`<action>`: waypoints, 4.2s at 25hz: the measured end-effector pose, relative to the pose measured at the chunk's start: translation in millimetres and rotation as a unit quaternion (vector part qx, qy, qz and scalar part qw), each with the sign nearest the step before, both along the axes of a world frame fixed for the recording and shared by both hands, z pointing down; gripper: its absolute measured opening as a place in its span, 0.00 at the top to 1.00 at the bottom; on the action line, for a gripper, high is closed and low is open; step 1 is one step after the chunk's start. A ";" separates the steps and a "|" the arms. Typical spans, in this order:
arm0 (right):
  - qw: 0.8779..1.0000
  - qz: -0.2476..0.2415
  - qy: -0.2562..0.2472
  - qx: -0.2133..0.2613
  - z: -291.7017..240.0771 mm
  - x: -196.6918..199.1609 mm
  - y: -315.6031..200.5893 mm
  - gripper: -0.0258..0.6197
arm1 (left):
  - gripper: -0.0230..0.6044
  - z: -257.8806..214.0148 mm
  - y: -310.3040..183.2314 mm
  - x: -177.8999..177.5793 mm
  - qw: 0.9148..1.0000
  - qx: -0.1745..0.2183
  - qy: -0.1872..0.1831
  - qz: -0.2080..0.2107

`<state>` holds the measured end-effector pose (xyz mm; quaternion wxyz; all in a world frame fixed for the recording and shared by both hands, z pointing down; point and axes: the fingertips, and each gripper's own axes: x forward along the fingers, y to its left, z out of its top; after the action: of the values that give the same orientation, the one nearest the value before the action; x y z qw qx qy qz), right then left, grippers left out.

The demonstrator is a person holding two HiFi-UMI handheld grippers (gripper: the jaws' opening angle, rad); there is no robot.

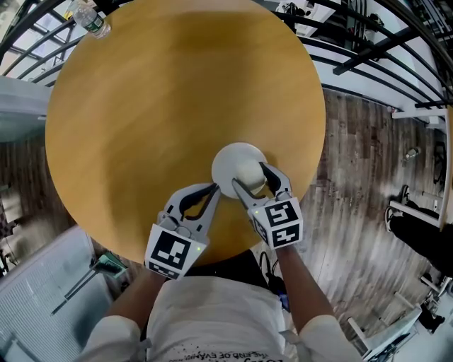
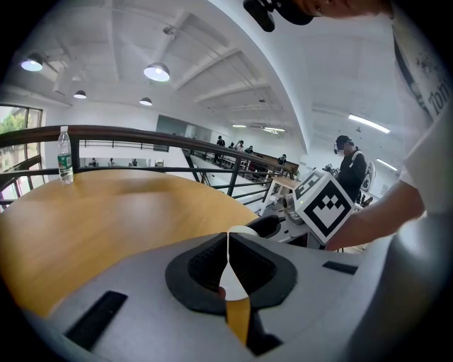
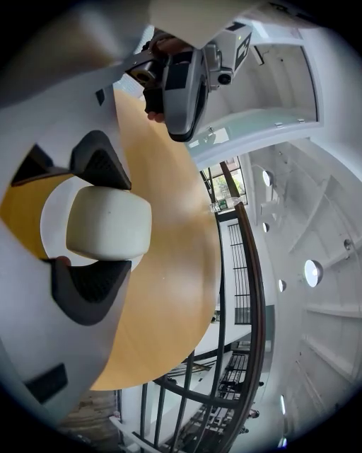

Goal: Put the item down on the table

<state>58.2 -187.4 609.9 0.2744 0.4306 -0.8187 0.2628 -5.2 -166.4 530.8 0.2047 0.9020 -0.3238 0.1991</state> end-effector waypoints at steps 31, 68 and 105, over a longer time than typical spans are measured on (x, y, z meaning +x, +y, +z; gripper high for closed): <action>0.996 -0.034 0.061 -0.056 51.4 -13.8 -5.2 0.47 | 0.92 19.6 -2.2 -13.3 1.000 -0.020 -0.003 -0.014; 0.995 -0.040 0.084 -0.046 33.7 -12.4 -0.1 0.47 | 0.92 5.2 2.1 -17.4 1.000 -0.008 -0.006 -0.019; 0.995 0.013 -0.070 0.065 -145.7 0.5 128.9 0.91 | 0.92 -104.4 105.1 -17.6 0.998 0.066 -0.020 -0.002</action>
<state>58.7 -58.6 464.2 0.1846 0.4387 -0.8456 0.2418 -22.7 -61.3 426.4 0.1387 0.9085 -0.3425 0.1950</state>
